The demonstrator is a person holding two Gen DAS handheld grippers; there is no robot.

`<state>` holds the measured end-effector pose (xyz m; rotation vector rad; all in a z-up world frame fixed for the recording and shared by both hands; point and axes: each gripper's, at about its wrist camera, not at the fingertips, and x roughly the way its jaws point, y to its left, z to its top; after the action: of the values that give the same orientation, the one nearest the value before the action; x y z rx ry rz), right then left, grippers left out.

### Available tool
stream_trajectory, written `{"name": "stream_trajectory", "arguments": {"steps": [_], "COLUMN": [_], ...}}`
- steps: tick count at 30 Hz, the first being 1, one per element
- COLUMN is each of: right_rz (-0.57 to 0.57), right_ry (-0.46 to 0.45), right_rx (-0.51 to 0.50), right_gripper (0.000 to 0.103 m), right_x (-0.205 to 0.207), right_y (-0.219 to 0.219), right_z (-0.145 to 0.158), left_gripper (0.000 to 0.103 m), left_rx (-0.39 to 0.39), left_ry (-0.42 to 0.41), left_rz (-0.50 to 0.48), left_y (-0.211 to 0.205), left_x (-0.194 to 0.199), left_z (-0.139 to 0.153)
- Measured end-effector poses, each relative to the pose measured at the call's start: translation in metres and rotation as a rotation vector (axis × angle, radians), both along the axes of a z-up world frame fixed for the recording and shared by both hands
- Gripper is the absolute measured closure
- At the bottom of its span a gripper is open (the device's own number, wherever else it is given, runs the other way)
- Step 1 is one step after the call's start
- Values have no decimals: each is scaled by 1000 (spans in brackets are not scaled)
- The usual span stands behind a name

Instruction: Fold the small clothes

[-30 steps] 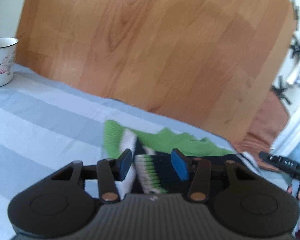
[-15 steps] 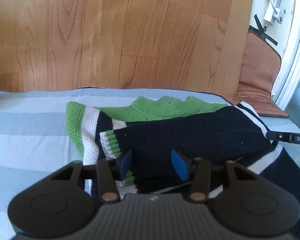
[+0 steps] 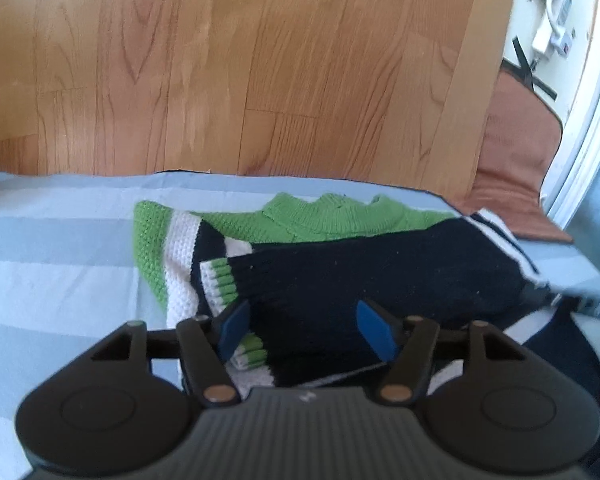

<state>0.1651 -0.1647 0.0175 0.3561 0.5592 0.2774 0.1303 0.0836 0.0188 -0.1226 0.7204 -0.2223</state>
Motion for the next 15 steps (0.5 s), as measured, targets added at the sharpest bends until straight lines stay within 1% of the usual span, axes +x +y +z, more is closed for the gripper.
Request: {"name": "stream_trajectory", "arguments": {"steps": [2, 4, 8, 15], "right_rz": [1, 2, 6, 7], "right_ry": [14, 12, 1, 1], "right_rx": [35, 28, -13, 2], "right_gripper": [47, 47, 45, 45], "right_x": [0, -1, -3, -2], "right_y": [-4, -3, 4, 1], "right_z": [-2, 0, 2, 1], "left_gripper": [39, 38, 37, 35], "left_rx": [34, 68, 57, 62], "left_ry": [-6, -13, -12, -13], "left_rz": [-9, -13, -15, -20], "left_y": [-6, -11, -9, -10], "left_x": [-1, -2, -2, -2], "left_z": [-1, -2, -2, -2]}}
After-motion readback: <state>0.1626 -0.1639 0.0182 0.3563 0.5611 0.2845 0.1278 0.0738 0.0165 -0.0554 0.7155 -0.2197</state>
